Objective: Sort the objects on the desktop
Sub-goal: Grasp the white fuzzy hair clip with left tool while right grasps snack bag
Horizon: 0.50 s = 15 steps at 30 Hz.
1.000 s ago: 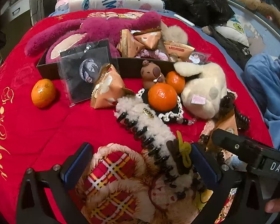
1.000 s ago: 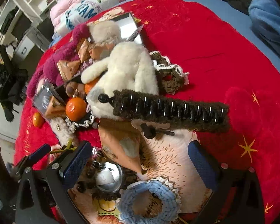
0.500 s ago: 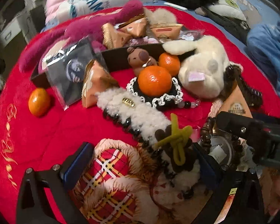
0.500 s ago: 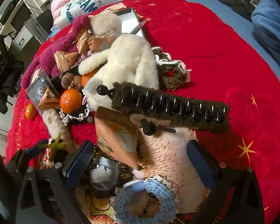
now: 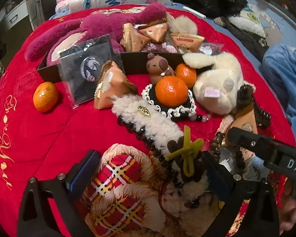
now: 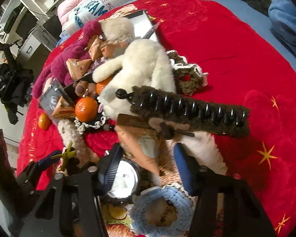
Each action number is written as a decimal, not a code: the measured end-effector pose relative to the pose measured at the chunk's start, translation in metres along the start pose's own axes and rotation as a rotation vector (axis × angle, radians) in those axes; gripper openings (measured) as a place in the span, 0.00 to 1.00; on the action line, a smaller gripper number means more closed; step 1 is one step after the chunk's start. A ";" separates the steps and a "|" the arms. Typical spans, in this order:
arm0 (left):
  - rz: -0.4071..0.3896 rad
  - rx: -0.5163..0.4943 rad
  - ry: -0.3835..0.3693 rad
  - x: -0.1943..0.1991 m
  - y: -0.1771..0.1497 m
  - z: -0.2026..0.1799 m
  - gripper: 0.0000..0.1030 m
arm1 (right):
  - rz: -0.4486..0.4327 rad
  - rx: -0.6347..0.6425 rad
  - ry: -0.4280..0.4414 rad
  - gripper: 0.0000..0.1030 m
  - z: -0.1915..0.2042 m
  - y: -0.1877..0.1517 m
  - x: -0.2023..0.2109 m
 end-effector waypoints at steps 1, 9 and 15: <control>0.000 0.005 -0.005 0.001 0.001 0.001 0.93 | 0.000 0.005 0.005 0.40 0.001 -0.001 0.000; -0.020 -0.079 -0.026 0.011 0.011 -0.019 0.46 | -0.004 0.029 0.035 0.33 0.014 0.001 -0.001; -0.052 0.008 -0.100 0.031 0.028 -0.016 0.44 | -0.013 0.012 0.082 0.33 0.004 -0.004 0.015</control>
Point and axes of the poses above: each gripper's, at about its wrist camera, not at the fingertips, and x roughly against the way its jaws point, z to its left, y to its top, the point moved 4 cm from there along -x, roughly the way its jaws point, and after that the axes turned 10 degrees about z, right-handed, at the moved point
